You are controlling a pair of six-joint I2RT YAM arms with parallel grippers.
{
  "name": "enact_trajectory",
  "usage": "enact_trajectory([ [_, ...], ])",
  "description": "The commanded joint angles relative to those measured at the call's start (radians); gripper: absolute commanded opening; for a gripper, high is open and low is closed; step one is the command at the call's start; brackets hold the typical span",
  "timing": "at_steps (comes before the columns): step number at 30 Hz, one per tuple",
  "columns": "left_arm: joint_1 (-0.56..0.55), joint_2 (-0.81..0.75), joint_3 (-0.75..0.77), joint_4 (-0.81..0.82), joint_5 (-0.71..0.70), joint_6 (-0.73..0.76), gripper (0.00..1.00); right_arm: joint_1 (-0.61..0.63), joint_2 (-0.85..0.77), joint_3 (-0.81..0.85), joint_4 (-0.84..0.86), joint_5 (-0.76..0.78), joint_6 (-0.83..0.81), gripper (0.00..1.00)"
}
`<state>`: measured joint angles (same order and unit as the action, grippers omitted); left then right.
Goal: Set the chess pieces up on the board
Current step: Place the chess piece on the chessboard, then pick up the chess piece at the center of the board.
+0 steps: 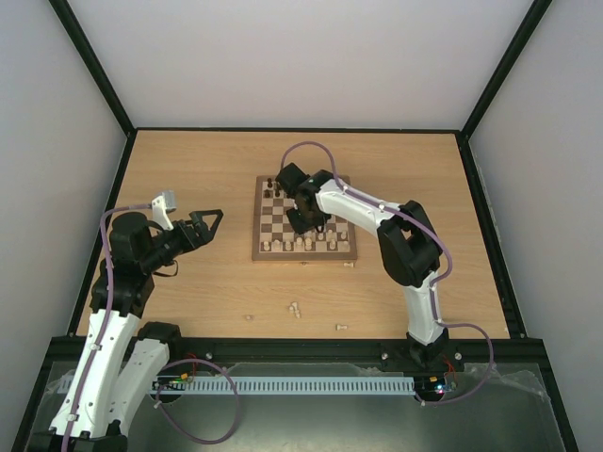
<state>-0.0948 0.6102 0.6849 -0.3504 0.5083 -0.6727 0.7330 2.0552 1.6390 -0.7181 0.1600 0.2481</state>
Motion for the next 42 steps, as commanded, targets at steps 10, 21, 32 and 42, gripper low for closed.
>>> enact_trajectory([
  [10,0.006,0.001,0.001,0.01,0.016,0.002,0.99,-0.002,-0.258,-0.016,0.007,0.098,0.066,0.47],
  [21,0.006,-0.001,-0.001,0.022,0.021,0.009,0.99,0.304,-0.603,-0.507,0.086,-0.045,0.226,0.46],
  [32,0.006,-0.02,-0.01,0.002,0.02,0.016,0.99,0.539,-0.49,-0.597,0.147,-0.006,0.38,0.41],
  [42,0.006,-0.021,-0.017,0.021,0.049,0.011,0.99,0.441,-0.692,-0.854,0.182,0.093,0.545,0.46],
])
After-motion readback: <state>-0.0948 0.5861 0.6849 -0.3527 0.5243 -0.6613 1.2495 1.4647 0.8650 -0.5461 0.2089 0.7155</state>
